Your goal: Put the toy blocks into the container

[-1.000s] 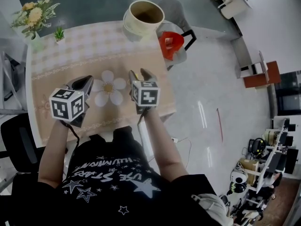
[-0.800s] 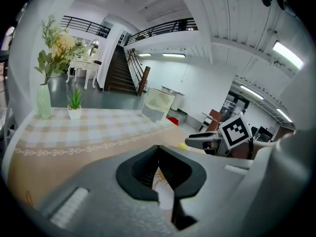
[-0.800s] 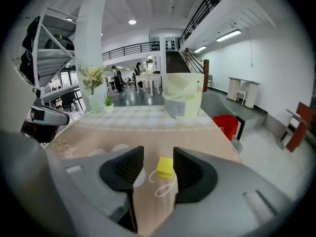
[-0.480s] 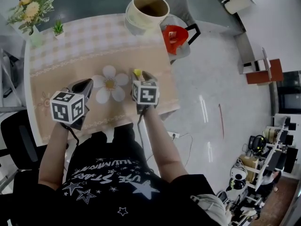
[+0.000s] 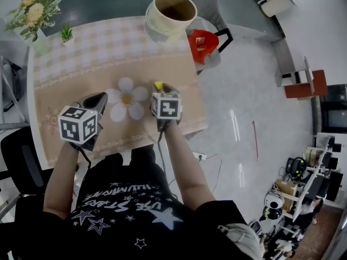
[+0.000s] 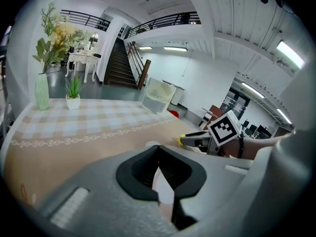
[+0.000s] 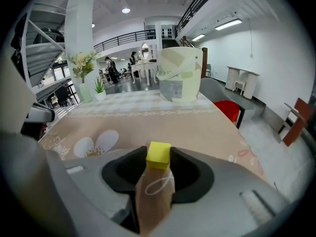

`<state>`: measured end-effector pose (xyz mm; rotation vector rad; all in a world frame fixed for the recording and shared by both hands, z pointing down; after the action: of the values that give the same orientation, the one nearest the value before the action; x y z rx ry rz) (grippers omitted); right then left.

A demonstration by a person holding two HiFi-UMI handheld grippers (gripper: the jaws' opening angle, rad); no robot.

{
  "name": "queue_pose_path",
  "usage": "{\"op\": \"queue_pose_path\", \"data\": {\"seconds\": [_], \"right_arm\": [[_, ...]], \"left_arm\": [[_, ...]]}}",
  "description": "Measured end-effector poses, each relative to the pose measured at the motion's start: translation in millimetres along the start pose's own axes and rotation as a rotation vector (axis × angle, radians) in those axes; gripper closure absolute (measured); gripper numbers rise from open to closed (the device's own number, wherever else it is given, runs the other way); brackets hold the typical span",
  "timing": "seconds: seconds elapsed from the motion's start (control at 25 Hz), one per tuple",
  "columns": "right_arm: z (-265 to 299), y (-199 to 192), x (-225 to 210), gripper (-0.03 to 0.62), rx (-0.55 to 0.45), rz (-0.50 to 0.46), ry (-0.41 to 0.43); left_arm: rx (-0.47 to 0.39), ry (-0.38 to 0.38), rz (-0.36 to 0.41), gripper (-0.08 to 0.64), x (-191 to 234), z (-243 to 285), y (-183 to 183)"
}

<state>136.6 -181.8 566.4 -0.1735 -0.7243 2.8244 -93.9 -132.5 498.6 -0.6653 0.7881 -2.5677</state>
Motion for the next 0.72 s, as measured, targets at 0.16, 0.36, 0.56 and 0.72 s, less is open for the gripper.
{"op": "queue_pose_path", "data": {"seconds": [0.16,0.36,0.56,0.72], "right_arm": [[-4,2,0,0.443,0.004,-0.011,0.006],[-19,18,-2,0.443,-0.033,-0.029,0.014],[-40,45,-8,0.445,-0.107,-0.055,0.016],[-59,71,-15,0.445,-0.164,-0.079,0.023]], "left_arm": [[-0.007,0.003,-0.009,0.551,-1,-1,3],[-0.039,0.010,-0.021,0.551,-2,-5,15],[-0.076,0.022,-0.023,0.551,-5,-9,34],[-0.115,0.032,-0.015,0.551,-10,-13,56]]}}
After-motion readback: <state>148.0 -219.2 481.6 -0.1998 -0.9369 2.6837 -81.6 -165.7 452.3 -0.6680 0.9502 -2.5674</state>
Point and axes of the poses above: the fingertips, and each gripper's own axes: z forward along the fingers, x to its left, y out of its top, the point moved 4 cm from there along -z, backward along the fingers, and after that the axes turned 13 degrees about x, right-handed, at the moved point
